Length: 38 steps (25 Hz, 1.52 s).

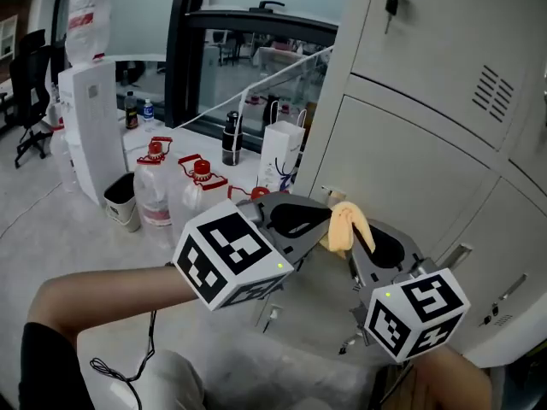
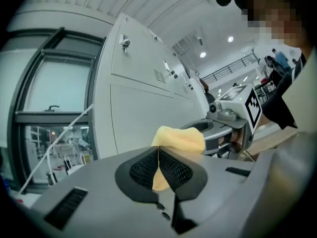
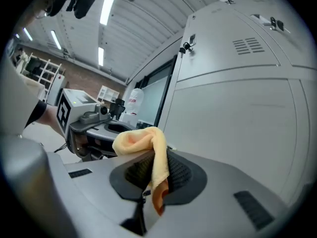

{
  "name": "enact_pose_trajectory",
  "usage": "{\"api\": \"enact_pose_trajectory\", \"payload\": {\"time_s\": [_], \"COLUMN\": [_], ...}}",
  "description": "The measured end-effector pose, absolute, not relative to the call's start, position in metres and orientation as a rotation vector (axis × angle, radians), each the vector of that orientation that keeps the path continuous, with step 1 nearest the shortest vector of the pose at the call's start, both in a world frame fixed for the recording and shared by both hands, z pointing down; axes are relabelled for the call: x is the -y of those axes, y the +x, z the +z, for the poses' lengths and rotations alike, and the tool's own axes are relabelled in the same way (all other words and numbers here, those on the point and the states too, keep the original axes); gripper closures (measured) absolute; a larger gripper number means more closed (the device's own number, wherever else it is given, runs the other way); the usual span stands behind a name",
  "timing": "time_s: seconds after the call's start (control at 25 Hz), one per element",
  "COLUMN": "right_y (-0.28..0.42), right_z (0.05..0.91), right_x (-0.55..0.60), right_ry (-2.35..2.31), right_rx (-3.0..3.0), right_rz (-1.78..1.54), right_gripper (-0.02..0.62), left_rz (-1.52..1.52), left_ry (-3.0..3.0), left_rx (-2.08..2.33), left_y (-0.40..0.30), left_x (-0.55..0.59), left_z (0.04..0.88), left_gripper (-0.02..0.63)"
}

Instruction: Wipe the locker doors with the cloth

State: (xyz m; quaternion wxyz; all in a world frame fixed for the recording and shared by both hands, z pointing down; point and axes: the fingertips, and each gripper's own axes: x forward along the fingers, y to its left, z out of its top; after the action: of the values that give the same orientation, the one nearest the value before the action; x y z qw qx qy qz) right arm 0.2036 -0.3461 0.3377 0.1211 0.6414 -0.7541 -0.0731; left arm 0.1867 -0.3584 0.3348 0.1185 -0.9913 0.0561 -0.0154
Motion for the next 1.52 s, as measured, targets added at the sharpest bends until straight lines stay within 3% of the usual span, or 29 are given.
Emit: {"api": "enact_pose_trajectory", "payload": {"time_s": [0.52, 1.0, 1.52], "right_y": [0.189, 0.193, 0.193], "right_z": [0.216, 0.2, 0.197], "right_x": [0.371, 0.395, 0.4], "right_ry": [1.977, 2.011, 1.978], "right_rx": [2.136, 1.948, 1.908], "right_rz": [-0.51, -0.776, -0.835], "right_gripper": [0.532, 0.532, 0.532], "left_rz": [0.138, 0.112, 0.077], "left_ry": [-2.735, -2.632, -2.605], "left_rx": [-0.462, -0.448, -0.434], "left_y": [0.168, 0.173, 0.177], "left_x": [0.383, 0.405, 0.411], "left_z": [0.214, 0.212, 0.21], "left_gripper": [0.586, 0.586, 0.586]}}
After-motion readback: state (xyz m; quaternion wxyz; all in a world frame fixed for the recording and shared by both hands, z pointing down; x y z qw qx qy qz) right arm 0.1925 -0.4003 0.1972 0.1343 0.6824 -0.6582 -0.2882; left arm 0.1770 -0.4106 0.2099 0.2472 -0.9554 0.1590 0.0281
